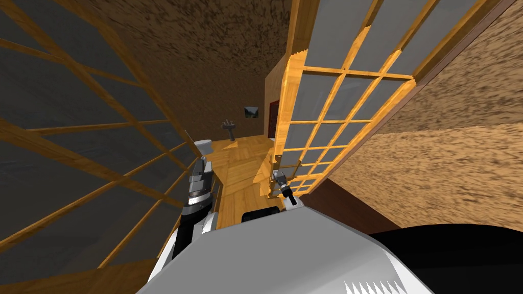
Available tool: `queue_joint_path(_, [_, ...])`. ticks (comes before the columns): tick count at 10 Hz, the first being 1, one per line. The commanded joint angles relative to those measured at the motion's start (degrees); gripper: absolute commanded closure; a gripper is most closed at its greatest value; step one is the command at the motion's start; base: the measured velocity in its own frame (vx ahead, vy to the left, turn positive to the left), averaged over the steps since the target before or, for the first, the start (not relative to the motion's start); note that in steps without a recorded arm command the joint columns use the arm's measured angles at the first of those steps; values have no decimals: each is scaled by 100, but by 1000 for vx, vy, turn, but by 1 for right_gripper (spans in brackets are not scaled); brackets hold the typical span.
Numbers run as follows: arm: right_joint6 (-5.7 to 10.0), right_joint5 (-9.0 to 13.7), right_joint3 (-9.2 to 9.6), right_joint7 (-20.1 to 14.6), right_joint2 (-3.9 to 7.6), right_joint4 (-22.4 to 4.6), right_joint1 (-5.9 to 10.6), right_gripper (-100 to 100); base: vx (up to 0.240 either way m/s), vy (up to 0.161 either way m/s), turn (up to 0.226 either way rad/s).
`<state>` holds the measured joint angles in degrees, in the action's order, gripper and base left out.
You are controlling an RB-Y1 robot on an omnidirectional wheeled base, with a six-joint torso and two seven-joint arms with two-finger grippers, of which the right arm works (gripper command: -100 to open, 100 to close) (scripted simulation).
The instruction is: Push the door open
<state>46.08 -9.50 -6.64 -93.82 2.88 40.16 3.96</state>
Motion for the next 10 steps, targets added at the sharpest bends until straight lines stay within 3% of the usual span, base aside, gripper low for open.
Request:
queue_joint_path(1, [-31,103,-175,51,98,69,-3,100,140,88,-57])
queue_joint_path(9, [-34,381,-498,229,-30,54,22,100,141,67,-40])
queue_joint_path(10, [-35,467,-598,284,-114,49,30,100,171,71,-81])
